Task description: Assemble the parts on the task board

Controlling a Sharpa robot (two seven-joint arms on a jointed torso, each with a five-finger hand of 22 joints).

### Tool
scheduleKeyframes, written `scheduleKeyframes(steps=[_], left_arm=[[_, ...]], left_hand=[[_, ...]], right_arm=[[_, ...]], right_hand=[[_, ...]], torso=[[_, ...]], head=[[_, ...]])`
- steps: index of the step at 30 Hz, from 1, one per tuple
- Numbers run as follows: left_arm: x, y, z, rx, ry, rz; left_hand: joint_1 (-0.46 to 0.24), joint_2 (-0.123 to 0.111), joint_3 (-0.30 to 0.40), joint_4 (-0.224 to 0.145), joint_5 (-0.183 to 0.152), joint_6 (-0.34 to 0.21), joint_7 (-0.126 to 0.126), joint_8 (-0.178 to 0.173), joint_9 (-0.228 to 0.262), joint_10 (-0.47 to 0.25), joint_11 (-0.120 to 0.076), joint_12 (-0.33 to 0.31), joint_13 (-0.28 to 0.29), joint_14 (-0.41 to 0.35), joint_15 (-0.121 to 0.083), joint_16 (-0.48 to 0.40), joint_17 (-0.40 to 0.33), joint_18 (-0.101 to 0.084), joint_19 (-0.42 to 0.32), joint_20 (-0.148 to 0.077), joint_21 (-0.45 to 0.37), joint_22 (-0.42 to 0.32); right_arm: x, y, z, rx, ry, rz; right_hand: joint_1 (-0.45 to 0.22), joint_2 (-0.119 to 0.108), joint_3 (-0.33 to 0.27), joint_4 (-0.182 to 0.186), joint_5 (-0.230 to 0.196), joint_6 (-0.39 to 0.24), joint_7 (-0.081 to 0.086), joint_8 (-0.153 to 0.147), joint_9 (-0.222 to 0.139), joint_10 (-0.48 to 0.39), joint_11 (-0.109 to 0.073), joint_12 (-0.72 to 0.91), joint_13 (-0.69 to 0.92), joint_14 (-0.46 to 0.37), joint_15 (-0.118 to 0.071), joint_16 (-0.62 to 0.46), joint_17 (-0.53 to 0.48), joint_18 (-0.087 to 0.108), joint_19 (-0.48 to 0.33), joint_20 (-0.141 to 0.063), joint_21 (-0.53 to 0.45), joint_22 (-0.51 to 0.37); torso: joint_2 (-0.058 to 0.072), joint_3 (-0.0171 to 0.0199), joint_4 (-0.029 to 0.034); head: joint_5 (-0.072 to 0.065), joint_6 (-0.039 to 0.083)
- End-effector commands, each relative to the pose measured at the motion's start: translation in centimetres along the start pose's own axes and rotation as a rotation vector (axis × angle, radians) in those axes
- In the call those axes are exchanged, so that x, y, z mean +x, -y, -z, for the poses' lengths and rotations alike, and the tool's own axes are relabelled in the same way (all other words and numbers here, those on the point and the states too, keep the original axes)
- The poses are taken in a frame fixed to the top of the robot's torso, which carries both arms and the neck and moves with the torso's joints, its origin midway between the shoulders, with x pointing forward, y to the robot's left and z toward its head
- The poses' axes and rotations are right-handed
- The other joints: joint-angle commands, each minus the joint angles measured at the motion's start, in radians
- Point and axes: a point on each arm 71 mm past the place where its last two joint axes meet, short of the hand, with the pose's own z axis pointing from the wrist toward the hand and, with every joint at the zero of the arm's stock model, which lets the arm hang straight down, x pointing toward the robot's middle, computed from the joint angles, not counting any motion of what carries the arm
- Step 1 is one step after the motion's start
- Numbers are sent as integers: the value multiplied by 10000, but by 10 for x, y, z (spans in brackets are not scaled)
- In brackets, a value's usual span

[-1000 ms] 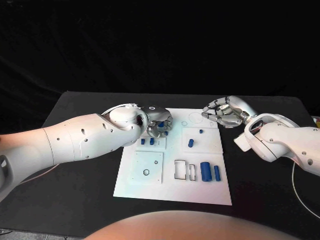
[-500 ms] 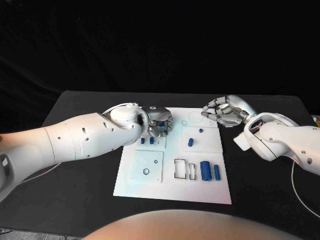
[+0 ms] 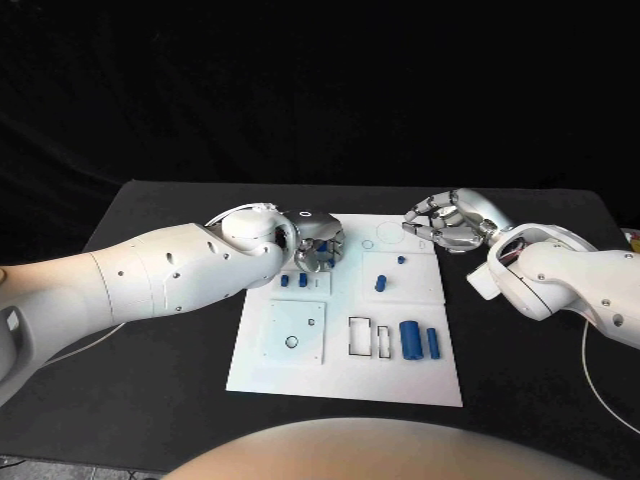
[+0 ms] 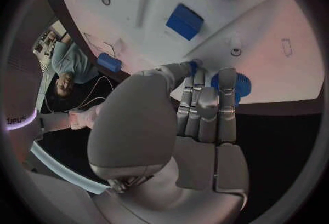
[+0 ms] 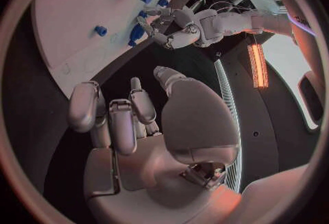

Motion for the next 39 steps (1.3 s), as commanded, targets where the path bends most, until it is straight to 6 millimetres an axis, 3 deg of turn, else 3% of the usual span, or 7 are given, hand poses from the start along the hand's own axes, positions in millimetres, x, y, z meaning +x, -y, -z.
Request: scheduleKeyframes(steps=[1, 9, 23, 30, 37, 39], left_arm=[[8, 0, 0, 35, -481, -20], [6, 1, 0, 168, -138, -20], [-1, 4, 7, 507, 644, 151], [-10, -1, 21, 455, 934, 336], [-20, -10, 37, 231, 1211, 514], [-22, -15, 42, 97, 1212, 539]], left_hand=[[22, 130, 35, -102, -23, 95, 18, -57, 20, 170, -6, 2, 29, 101, -13, 107, 119, -25, 127, -17, 142, 129], [19, 425, 249, -451, -44, 672, -82, 39, 169, 826, -185, 88, 224, 695, -178, 470, 966, -197, 795, -146, 926, 991], [-261, 339, 250, -469, -58, 722, -65, -64, 207, 900, -164, -199, 225, 783, -167, 480, 964, -218, 855, -167, 1034, 1086], [-326, 301, 238, -466, -61, 716, -60, -98, 213, 915, -158, -278, 221, 775, -163, 466, 916, -214, 836, -164, 1021, 1066], [-358, 277, 237, -466, -64, 699, -53, -128, 213, 920, -152, -332, 218, 773, -158, 459, 898, -216, 837, -161, 1022, 1070], [-364, 272, 236, -465, -64, 699, -53, -131, 214, 924, -151, -338, 218, 770, -157, 457, 890, -218, 844, -160, 1028, 1079]], right_arm=[[1, -1, 0, -83, -79, 18], [1, -1, 0, -95, -78, 18], [1, 0, 0, -91, -68, 18], [0, 2, 1, -49, -29, 37], [-2, 4, 1, 8, 32, 64], [-2, 5, 1, 24, 45, 68]], right_hand=[[69, 3, 55, 4, 65, -16, -2, 35, -11, -30, -5, -18, -2, 508, -40, -62, 398, 112, -75, -5, -64, -9], [69, 3, 55, 4, 65, -16, -2, 35, -11, -30, -5, -18, -2, 508, -40, -62, 398, 112, -75, -5, -64, -9], [69, 3, 55, 4, 65, -16, -2, 35, -11, -30, -5, -18, -2, 508, -40, -62, 398, 112, -75, -5, -64, -9], [69, 3, 55, 4, 65, -16, -2, 35, -11, -30, -5, -18, -2, 508, -40, -62, 398, 112, -75, -5, -64, -9], [69, 3, 55, 4, 65, -16, -2, 35, -11, -30, -5, -18, -2, 508, -40, -62, 398, 112, -75, -5, -64, -9], [69, 3, 55, 4, 65, -16, -2, 35, -11, -30, -5, -18, -2, 508, -40, -62, 398, 112, -75, -5, -64, -9]], torso=[[-5, 1, 3], [-4, 2, 5], [-28, 1, 22], [-36, 0, 42], [-70, -13, 112], [-53, -10, 89]], head=[[-5, -8], [-6, 6], [2, 91], [33, 156], [-14, 146], [-3, 138]])
